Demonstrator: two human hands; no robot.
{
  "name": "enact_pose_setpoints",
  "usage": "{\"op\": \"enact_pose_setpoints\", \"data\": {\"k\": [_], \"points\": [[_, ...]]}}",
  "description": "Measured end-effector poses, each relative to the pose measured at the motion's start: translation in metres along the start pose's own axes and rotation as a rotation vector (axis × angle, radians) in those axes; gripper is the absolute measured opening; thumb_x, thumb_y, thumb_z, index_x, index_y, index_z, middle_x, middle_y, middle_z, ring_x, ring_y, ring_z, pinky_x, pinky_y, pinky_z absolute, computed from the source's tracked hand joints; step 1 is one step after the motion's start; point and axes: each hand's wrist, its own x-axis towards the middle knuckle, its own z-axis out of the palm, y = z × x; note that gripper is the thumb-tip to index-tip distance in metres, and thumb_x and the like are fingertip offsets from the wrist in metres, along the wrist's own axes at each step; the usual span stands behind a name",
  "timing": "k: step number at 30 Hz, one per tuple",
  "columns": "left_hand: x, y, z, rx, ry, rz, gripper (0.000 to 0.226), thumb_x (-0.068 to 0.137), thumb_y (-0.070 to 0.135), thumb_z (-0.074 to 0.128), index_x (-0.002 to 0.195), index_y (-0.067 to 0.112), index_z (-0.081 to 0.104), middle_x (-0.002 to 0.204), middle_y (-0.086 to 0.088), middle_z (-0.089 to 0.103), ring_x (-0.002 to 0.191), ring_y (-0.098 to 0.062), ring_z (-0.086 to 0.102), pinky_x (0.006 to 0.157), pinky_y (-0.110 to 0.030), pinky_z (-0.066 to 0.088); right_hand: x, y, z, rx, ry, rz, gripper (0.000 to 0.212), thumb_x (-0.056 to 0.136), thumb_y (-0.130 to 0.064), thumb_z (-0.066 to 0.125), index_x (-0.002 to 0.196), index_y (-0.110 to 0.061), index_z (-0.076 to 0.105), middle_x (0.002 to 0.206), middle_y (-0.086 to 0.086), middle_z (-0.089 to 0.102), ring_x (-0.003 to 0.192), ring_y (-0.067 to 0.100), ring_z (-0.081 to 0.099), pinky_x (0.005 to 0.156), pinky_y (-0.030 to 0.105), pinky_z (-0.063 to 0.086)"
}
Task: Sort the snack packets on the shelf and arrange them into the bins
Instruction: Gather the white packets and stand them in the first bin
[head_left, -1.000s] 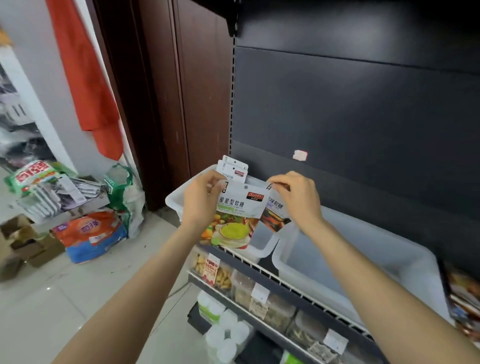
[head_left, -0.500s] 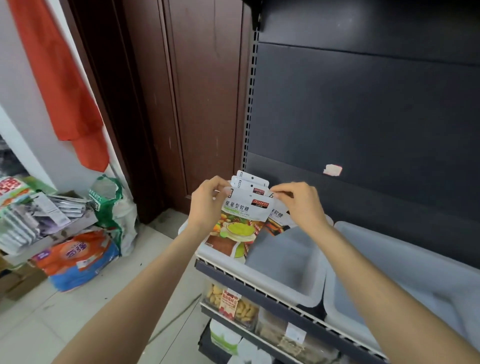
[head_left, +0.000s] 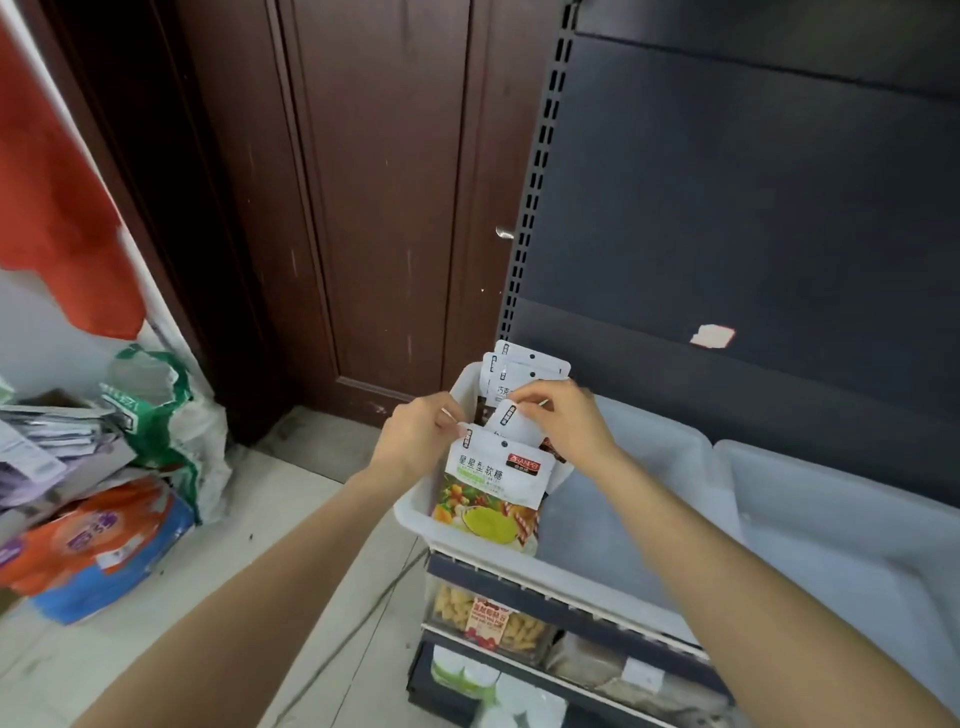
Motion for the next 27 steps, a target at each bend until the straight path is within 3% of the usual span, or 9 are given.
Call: {"op": "enact_pose_setpoints", "data": {"k": [5, 9, 14, 21, 24, 27], "points": [[0.017, -0.008, -0.005, 0.045, -0.101, 0.053, 0.011, 0.086, 0.017, 0.066, 0.096, 0.017, 0.064, 0.094, -0.002, 0.07, 0.092, -0.02, 0.063, 0.085, -0.034, 0.049, 0.011, -0.001, 0.022, -0.134, -0.121, 0.098, 0.027, 0.092, -0.015, 0.059, 0.117, -0.014, 0.067, 0.121, 0.002, 0.065, 0.108, 0.016, 0.06, 0.092, 0.024, 0.044], [0.018, -0.019, -0.006, 0.088, -0.174, 0.089, 0.015, 0.086, 0.017, 0.064, 0.101, 0.018, 0.064, 0.088, 0.002, 0.064, 0.09, -0.021, 0.062, 0.085, -0.037, 0.05, 0.004, -0.002, 0.038, -0.075, -0.21, 0.143, 0.031, 0.094, -0.014, 0.056, 0.124, -0.015, 0.062, 0.126, 0.002, 0.062, 0.102, 0.014, 0.062, 0.087, 0.021, 0.042], [0.016, -0.025, -0.013, 0.08, -0.192, 0.146, 0.019, 0.087, 0.016, 0.063, 0.105, 0.017, 0.063, 0.098, -0.002, 0.064, 0.092, -0.022, 0.062, 0.082, -0.037, 0.051, -0.004, -0.01, 0.041, -0.105, -0.045, 0.128, 0.03, 0.095, -0.011, 0.051, 0.124, -0.013, 0.062, 0.128, 0.002, 0.06, 0.117, 0.018, 0.055, 0.09, 0.019, 0.036], [-0.001, -0.006, -0.018, 0.216, -0.054, 0.384, 0.025, 0.092, 0.02, 0.059, 0.116, 0.015, 0.059, 0.115, -0.003, 0.061, 0.106, -0.02, 0.058, 0.085, -0.04, 0.049, -0.041, -0.007, 0.018, -0.228, 0.136, 0.157, 0.027, 0.095, -0.013, 0.052, 0.12, -0.012, 0.063, 0.118, 0.007, 0.062, 0.112, 0.023, 0.055, 0.082, 0.02, 0.035], [-0.013, 0.014, -0.013, 0.233, -0.01, 0.46, 0.023, 0.094, 0.022, 0.055, 0.115, 0.016, 0.059, 0.114, -0.002, 0.062, 0.102, -0.022, 0.059, 0.083, -0.039, 0.049, -0.067, -0.005, 0.003, -0.263, 0.246, 0.207, 0.027, 0.095, -0.014, 0.05, 0.12, -0.011, 0.063, 0.121, 0.008, 0.061, 0.117, 0.023, 0.052, 0.094, 0.029, 0.038], [-0.026, 0.039, 0.003, 0.207, -0.04, 0.517, 0.018, 0.094, 0.021, 0.052, 0.111, 0.017, 0.06, 0.106, 0.002, 0.065, 0.093, -0.022, 0.062, 0.078, -0.037, 0.05, -0.097, 0.002, -0.017, -0.436, 0.288, 0.221, 0.03, 0.096, -0.017, 0.049, 0.123, -0.012, 0.06, 0.125, 0.003, 0.057, 0.119, 0.022, 0.048, 0.095, 0.034, 0.039]]}}
